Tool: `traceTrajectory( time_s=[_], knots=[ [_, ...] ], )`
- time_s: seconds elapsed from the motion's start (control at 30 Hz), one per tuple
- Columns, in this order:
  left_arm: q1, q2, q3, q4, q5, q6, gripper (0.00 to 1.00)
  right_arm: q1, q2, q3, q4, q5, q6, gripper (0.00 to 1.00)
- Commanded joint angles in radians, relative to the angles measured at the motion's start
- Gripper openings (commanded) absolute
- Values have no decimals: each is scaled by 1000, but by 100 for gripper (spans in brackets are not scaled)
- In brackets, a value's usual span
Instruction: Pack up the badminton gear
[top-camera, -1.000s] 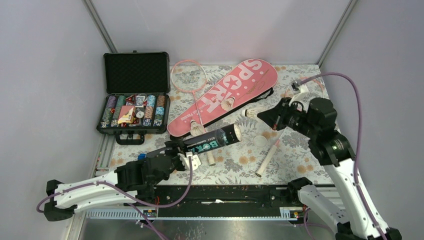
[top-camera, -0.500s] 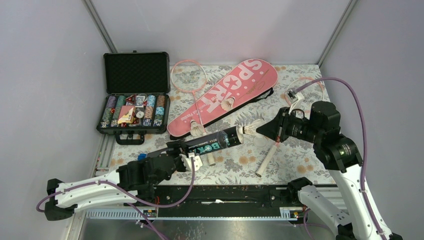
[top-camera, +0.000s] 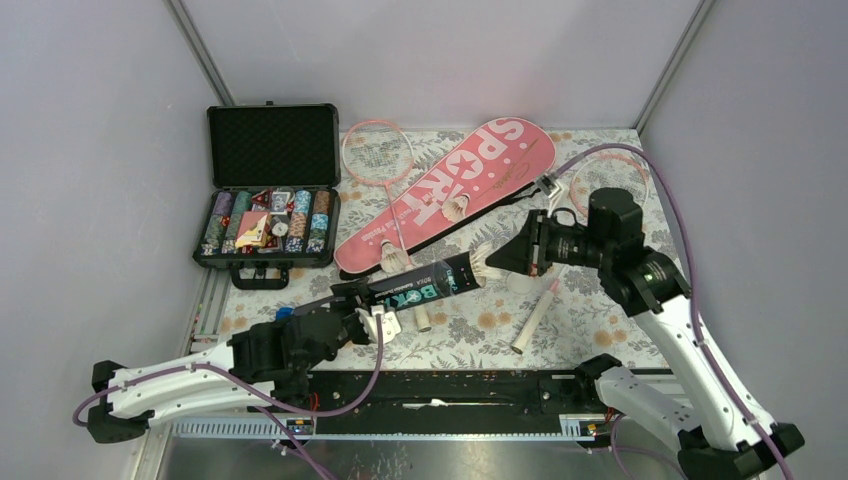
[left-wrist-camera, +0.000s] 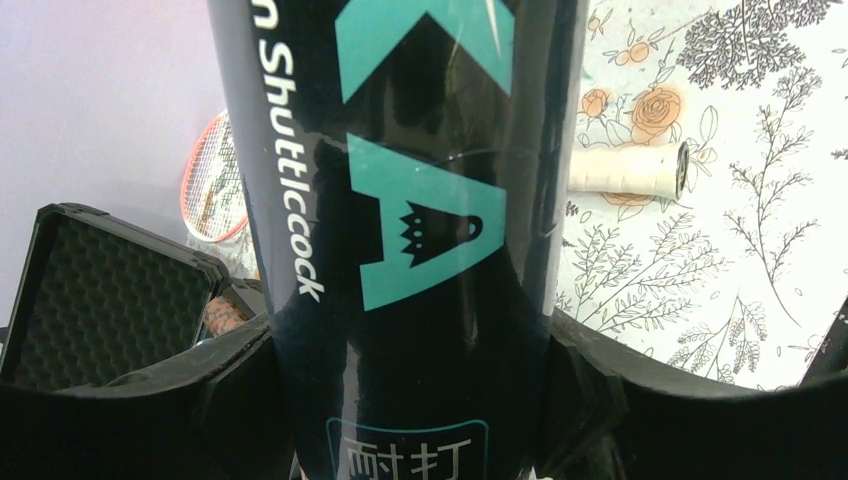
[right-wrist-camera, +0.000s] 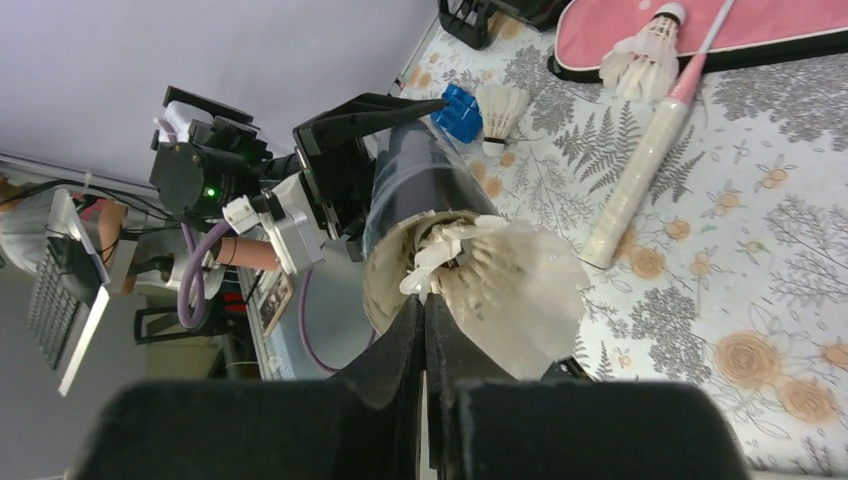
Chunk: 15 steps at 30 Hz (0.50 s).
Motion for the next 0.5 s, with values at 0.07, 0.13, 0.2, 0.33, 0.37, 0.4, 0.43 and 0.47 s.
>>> traceTrajectory(
  time_s=[0.07,0.13,0.2,0.33,0.37,0.4,0.43,0.47],
  knots=[
    [-6,-27,35,65,25,-15,32,71,64,-23,171,-3,73,0],
    [-6,-29,35,67,22,-16,32,100,79,-22,189,0,79,0],
    [-6,-28,36,67,22,-18,32,127,93,-24,200,14,80,0],
    [-6,-35,33,71,22,-17,31,160,102,-57,249,29,95,0],
    [-6,-36,32,71,23,-18,31,165,102,-68,267,30,104,0],
    [-6,-36,32,73,21,-17,31,167,100,-83,286,28,113,0],
    [-6,-39,31,75,19,-17,31,169,100,-93,305,25,122,0],
    [-6,-39,30,77,18,-16,31,170,102,-102,321,21,131,0]
  ],
)
